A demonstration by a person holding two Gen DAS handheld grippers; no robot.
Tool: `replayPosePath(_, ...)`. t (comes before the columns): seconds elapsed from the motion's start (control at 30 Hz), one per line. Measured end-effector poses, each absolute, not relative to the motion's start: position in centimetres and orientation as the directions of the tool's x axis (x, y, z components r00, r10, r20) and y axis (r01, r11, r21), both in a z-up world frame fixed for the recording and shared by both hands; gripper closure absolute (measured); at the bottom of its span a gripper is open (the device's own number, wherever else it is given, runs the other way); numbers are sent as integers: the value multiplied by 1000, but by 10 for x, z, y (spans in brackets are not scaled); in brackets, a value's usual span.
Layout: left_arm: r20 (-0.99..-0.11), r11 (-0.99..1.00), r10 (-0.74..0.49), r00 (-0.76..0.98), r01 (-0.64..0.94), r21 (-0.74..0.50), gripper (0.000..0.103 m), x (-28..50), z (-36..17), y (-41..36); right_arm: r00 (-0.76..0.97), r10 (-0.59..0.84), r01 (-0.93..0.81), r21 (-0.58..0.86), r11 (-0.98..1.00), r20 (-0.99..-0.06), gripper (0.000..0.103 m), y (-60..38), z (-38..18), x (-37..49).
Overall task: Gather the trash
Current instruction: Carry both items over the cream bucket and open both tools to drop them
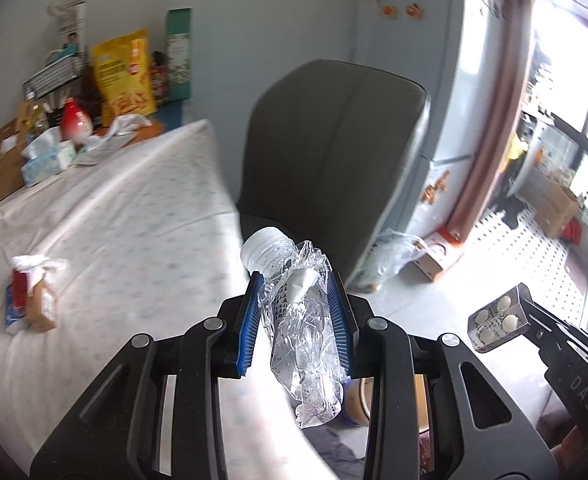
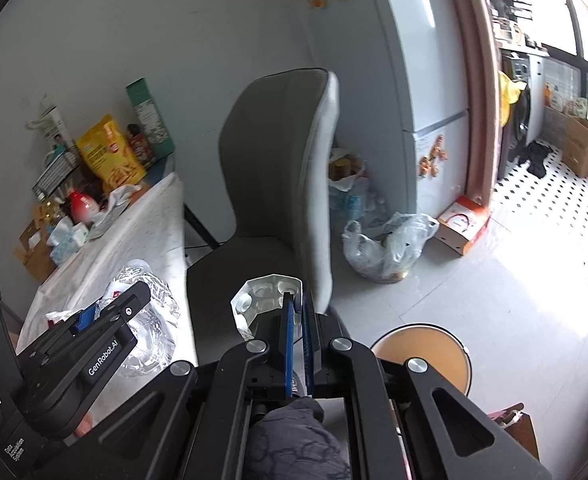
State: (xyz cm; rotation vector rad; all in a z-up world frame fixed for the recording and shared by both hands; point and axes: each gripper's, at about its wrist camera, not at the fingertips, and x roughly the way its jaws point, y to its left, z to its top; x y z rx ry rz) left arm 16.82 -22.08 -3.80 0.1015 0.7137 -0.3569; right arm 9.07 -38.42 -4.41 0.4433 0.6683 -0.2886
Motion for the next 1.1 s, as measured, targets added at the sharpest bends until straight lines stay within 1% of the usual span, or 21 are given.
replayPosePath(0.3, -685, 896, -328, 651, 443, -8, 70, 170, -50, -289, 718, -176, 498, 320, 806, -674, 98, -449, -65, 71)
replayPosePath(0.53, -710, 870, -341, 617, 493, 10, 70, 173, -63, -329, 691, -196, 557, 339, 758, -695, 98, -490, -84, 66)
replayPosePath(0.57, -714, 866, -341, 611, 500, 15, 70, 174, -65, -336, 688, -196, 562, 343, 752, -698, 95, -493, -87, 67)
replayPosePath(0.67, -722, 859, -340, 602, 512, 22, 70, 175, -70, -346, 681, -188, 579, 363, 730, -708, 93, -506, -97, 67)
replayPosePath(0.73, -727, 856, -338, 597, 516, 26, 70, 176, -73, -351, 679, -178, 584, 377, 719, -712, 82, -513, -103, 67)
replayPosePath(0.77, -730, 855, -337, 595, 517, 27, 70, 176, -74, -354, 680, -178, 586, 382, 715, -711, 72, -515, -104, 66)
replayPosePath(0.93, -741, 843, -341, 578, 536, 30, 70, 173, -81, -368, 672, -183, 603, 386, 698, -718, 71, -525, -110, 56)
replayPosePath(1.1, -752, 820, -363, 550, 572, 22, 70, 165, -87, -386, 652, -220, 643, 376, 667, -726, 70, -536, -112, 38)
